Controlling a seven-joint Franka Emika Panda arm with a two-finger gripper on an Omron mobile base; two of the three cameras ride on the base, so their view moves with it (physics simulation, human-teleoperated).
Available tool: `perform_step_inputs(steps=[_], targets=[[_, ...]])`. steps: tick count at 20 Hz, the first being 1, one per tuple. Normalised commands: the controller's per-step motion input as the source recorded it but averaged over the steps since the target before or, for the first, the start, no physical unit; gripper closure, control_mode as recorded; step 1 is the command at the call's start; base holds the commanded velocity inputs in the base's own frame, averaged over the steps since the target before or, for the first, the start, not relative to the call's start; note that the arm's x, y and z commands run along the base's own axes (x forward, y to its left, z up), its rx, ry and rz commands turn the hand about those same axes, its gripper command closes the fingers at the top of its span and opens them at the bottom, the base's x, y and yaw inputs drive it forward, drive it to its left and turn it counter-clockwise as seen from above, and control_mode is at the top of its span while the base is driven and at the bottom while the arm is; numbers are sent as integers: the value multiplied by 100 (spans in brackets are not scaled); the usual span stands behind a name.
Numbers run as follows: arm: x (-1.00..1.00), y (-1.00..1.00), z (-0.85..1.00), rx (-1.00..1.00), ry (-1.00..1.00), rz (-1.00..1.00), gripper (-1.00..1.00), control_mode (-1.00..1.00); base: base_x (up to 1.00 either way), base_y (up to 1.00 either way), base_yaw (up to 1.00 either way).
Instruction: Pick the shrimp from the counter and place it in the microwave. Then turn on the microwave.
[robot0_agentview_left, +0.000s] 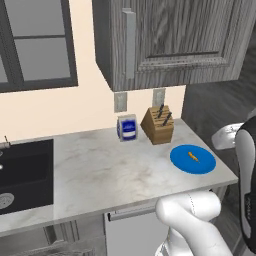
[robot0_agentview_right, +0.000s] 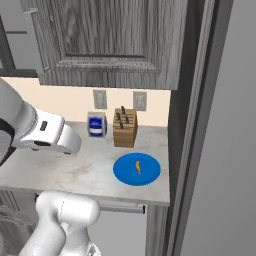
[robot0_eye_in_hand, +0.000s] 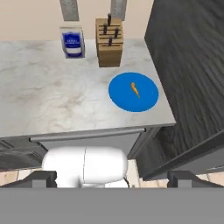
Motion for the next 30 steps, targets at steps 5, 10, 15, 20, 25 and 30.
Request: perform_step_inputs(steps=[5, 10, 15, 20, 25, 30], targets=[[8, -13, -26, 0, 9, 0, -100, -100, 0, 0, 0], [14, -7, -34, 0, 1, 0, -100, -100, 0, 0, 0], [23, -5, -31, -4, 0, 0, -100, -100, 0, 0, 0], [28, -9, -30, -4, 0, 0, -100, -100, 0, 0, 0], [40, -15, -21, -1, 2, 0, -100, -100, 0, 0, 0], [44, -17, -17, 0, 5, 2, -100, -100, 0, 0, 0]])
